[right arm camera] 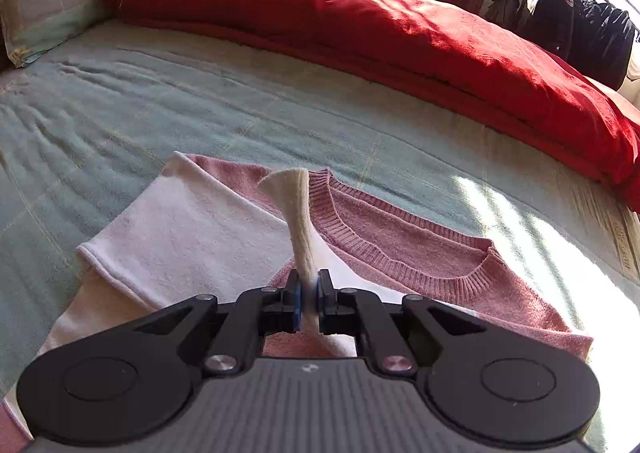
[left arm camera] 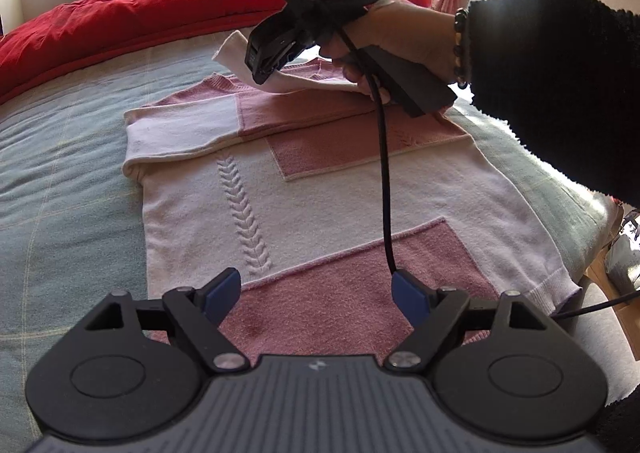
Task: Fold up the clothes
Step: 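Lower the cuff onto the sweater below the collar and open the right tool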
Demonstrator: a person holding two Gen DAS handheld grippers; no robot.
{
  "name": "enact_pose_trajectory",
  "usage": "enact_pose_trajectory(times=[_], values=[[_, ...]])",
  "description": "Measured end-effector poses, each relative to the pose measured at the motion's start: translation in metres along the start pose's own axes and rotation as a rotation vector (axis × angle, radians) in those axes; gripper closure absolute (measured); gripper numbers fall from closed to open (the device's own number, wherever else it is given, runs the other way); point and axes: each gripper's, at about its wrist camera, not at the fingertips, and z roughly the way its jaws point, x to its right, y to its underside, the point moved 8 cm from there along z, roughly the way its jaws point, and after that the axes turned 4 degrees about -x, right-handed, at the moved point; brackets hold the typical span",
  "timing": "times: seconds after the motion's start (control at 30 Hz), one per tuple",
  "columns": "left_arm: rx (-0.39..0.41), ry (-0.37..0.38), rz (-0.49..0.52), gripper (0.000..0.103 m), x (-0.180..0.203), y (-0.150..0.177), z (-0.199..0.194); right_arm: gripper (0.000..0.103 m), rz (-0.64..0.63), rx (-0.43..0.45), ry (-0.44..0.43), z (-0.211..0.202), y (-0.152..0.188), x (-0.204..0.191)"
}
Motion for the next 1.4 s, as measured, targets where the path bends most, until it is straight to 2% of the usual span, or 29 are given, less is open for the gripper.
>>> enact_pose_trajectory(times=[0.23,0.6,0.83,0.97,1.1,1.27,1.37,1.4], values=[[-0.011,0.004,-0.007,0.020,-0.002,0.003,0.004,0.095,-0.060,-0.009,0.039,0.014,0.007,-0.016],[-0.021,0.003,-0.021,0.020,-0.005,0.007,0.006,0.094,-0.149,-0.041,0.055,0.030,0.026,-0.033],[-0.026,-0.002,-0.033,0.020,-0.006,0.007,0.009,0.094,-0.121,-0.037,0.029,0.029,0.024,-0.031],[-0.022,-0.002,-0.037,0.020,-0.005,0.006,0.009,0.088,-0.007,-0.042,-0.027,0.030,0.021,-0.022],[-0.014,0.007,-0.046,0.019,-0.007,0.008,0.008,0.093,-0.002,-0.010,0.003,0.026,0.011,-0.020],[-0.011,0.008,-0.066,0.019,-0.014,0.011,0.008,0.092,-0.014,0.002,0.062,0.026,0.001,-0.024],[-0.012,0.001,-0.074,0.019,-0.018,0.011,0.007,0.086,-0.012,-0.049,0.047,0.034,0.009,-0.030],[-0.011,-0.001,-0.076,0.019,-0.019,0.011,0.006,0.081,-0.014,-0.063,0.035,0.036,0.012,-0.032]])
